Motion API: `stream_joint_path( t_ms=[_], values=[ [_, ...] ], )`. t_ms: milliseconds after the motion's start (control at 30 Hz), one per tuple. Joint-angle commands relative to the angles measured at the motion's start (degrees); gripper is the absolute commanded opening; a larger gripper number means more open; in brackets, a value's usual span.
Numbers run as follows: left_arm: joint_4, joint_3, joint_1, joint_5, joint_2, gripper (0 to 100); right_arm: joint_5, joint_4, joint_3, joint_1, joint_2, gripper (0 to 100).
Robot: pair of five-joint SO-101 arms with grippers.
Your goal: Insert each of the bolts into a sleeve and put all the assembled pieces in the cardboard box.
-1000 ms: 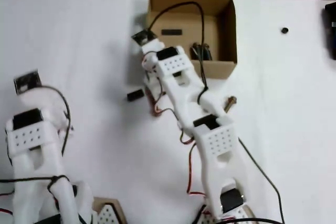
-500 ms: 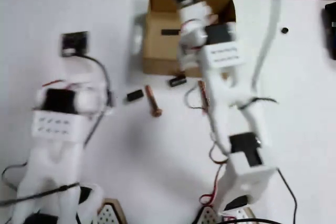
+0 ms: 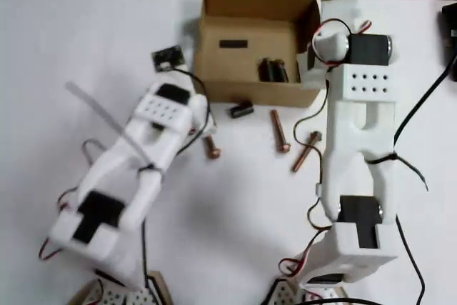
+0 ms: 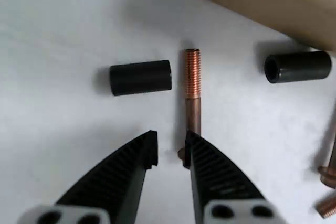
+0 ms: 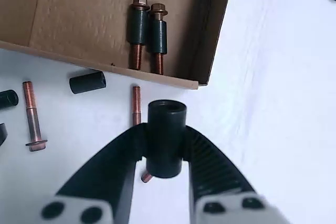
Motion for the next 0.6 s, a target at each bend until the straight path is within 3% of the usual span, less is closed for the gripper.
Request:
stream_joint_path(
  t_ms=[0,467,567],
  values=[
    [2.99,-9.36,2.02,1.67,7.38,12,0.18,0.22,-2.11,0.75,-4.18,2.1],
    [2.99,-19.91,2.55,4.84,25.58,11,0.18,0.22,-2.11,0.57,-3.91,2.1],
    [5.54,-22.02,2.55,4.57,26.20,1,0.18,0.13,-2.11,0.57,-3.74,2.1]
  ],
)
